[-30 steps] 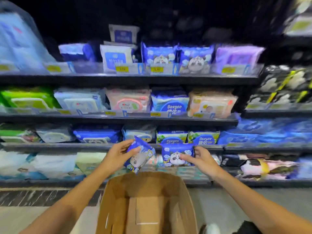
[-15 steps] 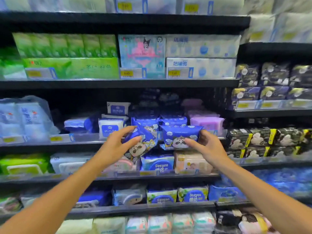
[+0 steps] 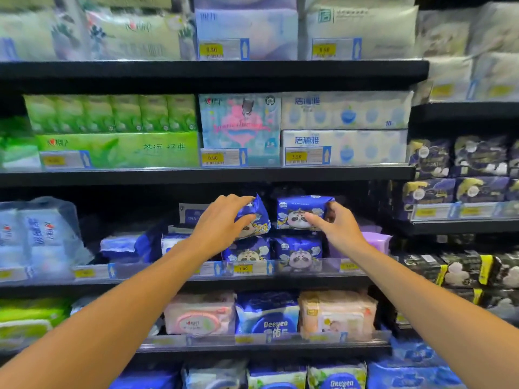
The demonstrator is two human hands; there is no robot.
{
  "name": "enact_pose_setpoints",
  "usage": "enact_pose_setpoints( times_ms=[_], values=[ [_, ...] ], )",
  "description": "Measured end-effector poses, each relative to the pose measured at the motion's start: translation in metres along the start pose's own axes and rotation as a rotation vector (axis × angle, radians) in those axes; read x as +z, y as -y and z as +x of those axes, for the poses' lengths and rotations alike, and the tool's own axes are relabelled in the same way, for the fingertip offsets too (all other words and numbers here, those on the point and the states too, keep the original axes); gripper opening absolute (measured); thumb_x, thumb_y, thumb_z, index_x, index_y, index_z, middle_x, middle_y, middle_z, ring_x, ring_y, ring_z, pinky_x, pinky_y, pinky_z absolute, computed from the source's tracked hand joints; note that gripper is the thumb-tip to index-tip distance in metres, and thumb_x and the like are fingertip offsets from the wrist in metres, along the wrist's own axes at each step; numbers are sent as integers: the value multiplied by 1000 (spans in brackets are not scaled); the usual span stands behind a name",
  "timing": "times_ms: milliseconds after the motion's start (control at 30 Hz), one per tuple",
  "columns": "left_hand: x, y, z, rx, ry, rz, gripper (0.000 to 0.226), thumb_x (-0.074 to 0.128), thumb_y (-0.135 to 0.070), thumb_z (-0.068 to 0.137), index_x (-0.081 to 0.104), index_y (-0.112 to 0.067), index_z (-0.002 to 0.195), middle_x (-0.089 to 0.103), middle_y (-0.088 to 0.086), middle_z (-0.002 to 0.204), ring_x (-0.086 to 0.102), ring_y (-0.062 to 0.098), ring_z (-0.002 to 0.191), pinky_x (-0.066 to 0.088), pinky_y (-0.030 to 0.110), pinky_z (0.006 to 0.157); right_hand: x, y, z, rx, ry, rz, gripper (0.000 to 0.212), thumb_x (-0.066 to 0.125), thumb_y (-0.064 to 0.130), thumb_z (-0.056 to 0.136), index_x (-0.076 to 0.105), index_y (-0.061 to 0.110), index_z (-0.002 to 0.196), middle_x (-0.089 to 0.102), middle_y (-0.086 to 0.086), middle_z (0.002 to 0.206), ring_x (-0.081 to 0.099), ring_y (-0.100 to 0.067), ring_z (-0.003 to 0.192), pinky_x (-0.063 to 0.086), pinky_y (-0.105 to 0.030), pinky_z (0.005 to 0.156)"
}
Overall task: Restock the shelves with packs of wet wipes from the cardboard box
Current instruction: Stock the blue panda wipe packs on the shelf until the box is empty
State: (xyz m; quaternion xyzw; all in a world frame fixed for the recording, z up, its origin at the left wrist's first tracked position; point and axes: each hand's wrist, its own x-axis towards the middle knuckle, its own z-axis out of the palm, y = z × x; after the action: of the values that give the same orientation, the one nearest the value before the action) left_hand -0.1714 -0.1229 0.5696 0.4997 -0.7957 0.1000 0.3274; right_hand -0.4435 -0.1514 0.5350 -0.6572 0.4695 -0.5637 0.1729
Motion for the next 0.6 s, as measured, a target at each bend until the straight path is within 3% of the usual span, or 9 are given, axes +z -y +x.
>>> enact_pose_setpoints(
  times_ms=[133,200,333,400,500,600],
  values=[
    [8,7,26,-36,13,118,47,46,-44,102,48,-21,143,63,8,115,56,30,110,45,40,87,12,-22,20,103,112,-155,40,75,44,85,63,9,102,72,-5,99,68,-22,93,56,-45,86],
    [10,8,36,-21,42,178,48,44,-47,102,49,-20,142,66,11,113,59,32,108,46,40,85,14,-27,26,119,165,-215,47,72,46,86,62,6,107,71,-10,102,67,-28,97,55,-46,86],
    [11,7,56,7,83,137,47,49,-43,101,51,-19,142,64,11,131,58,32,118,48,40,93,13,-32,32,85,143,-212,60,68,63,77,64,9,103,72,-9,98,68,-26,93,55,-50,86],
    [19,11,66,1,228,119,47,49,-44,101,52,-18,140,63,11,133,59,31,117,49,42,97,15,-33,30,98,124,-187,55,70,59,81,64,9,101,74,-10,98,69,-27,93,55,-53,86],
    [35,14,71,-50,428,40,43,45,-33,104,44,-18,144,70,10,107,63,23,92,48,37,95,18,-35,28,117,68,-204,47,68,49,88,63,5,102,72,-15,101,68,-31,95,55,-51,85],
    [41,21,71,-93,361,-55,45,45,-30,104,36,-18,147,63,0,78,53,10,64,43,27,68,21,-34,27,114,45,-225,45,66,49,90,62,6,102,71,-16,100,66,-32,95,53,-47,82]
  ],
)
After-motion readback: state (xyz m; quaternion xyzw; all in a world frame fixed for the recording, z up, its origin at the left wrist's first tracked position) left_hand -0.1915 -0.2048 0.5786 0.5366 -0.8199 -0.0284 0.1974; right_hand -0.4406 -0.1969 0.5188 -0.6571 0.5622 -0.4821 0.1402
